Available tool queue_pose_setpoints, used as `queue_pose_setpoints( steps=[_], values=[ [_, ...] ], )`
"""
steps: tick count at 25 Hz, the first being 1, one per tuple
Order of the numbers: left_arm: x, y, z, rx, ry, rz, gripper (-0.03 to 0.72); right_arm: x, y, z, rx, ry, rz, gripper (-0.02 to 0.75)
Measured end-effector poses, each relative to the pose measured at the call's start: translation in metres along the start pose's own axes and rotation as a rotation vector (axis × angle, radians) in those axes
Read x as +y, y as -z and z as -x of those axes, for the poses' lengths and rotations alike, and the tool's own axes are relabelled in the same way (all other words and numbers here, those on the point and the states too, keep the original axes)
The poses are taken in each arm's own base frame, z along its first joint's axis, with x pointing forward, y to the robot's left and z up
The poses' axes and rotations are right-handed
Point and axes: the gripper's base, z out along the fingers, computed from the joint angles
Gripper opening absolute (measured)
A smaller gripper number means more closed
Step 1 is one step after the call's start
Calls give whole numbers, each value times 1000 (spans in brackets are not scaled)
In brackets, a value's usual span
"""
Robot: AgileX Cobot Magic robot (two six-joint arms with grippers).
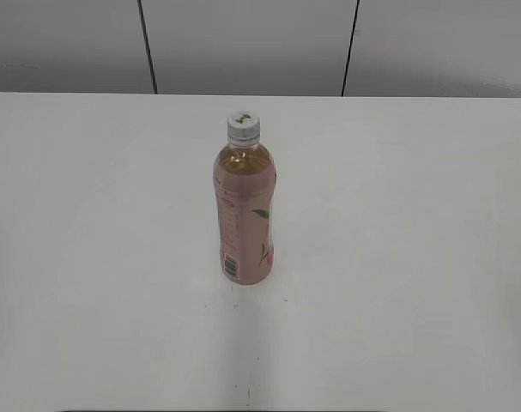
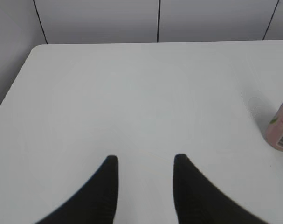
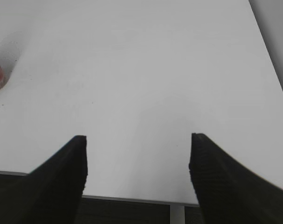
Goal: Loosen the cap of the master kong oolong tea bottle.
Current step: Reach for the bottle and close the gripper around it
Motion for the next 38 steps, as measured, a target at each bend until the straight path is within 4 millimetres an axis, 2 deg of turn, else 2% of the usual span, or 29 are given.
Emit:
queue_pose_setpoints(
  steps=[4, 9, 12, 17, 24, 29, 31, 35, 38],
  values=[
    [0, 2, 7, -65, -16, -4, 241, 0, 0, 0, 0, 2, -5, 518],
    [-4, 5, 28, -304, 4, -44, 241, 0, 0, 0, 0, 2, -5, 518],
    [-5, -5, 36, -421, 13, -56, 241, 0, 0, 0, 0, 2, -5, 518],
    [-10, -49, 34, -408, 63, -87, 241, 0, 0, 0, 0, 2, -5, 518],
    [-15, -111, 48, -375, 101, -103, 241, 0, 0, 0, 0, 2, -5, 515],
    [-39, -160, 50, -335, 22, -213, 241, 0, 0, 0, 0, 2, -5, 515],
    [-55, -184, 43, -287, -4, -270, 241, 0, 0, 0, 0, 2, -5, 515],
    [-82, -212, 25, -236, -42, -363, 242, 0, 0, 0, 0, 0, 0, 515],
    [-92, -228, 0, -205, -51, -392, 255, 0, 0, 0, 0, 2, -5, 515]
  ],
)
